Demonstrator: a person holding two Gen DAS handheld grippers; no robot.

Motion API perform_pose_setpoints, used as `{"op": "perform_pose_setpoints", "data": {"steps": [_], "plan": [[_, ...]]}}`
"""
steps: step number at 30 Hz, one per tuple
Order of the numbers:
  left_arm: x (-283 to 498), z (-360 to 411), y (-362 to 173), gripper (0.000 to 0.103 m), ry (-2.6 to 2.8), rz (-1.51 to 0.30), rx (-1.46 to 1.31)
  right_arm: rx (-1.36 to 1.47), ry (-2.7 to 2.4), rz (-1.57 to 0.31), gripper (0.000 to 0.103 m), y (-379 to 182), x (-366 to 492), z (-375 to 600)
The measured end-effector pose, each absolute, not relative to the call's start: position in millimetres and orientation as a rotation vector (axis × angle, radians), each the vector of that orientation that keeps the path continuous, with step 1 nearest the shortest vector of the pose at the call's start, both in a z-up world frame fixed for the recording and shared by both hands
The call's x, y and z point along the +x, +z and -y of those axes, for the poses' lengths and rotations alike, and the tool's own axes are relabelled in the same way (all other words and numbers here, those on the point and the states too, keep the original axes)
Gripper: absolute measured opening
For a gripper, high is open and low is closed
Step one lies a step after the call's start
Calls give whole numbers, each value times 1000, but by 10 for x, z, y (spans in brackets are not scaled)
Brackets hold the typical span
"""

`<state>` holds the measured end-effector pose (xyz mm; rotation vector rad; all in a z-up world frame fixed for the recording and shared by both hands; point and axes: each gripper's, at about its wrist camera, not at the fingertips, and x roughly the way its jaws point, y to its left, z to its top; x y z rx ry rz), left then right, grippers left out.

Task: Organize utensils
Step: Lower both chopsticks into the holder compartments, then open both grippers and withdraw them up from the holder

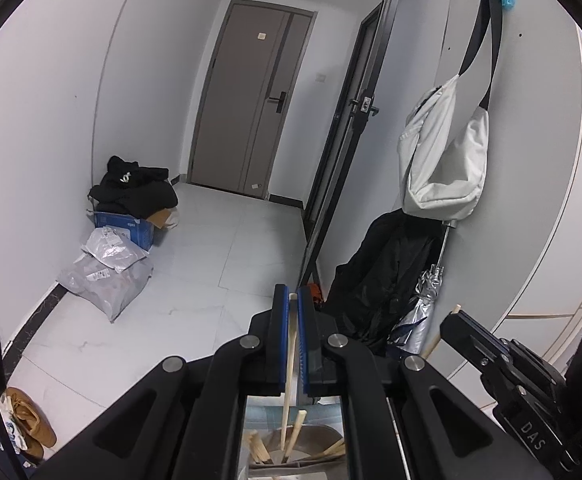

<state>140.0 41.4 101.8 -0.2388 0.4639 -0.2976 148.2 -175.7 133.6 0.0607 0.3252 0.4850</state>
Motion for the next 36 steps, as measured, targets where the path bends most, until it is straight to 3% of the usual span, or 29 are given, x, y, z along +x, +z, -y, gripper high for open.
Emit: {"op": "perform_pose_setpoints", "data": {"steps": [30,32,36], "plan": [[1471,-264,506,2,-383,-682,-125,42,555,-549,7,403,1694,1611],[1439,-291,509,6,-356,-685,-136,53,553,-553,7,403,1667,1641],[1330,-382,566,28,-313,-675,-165,75,540,-544,15,478,1553,1722]]}}
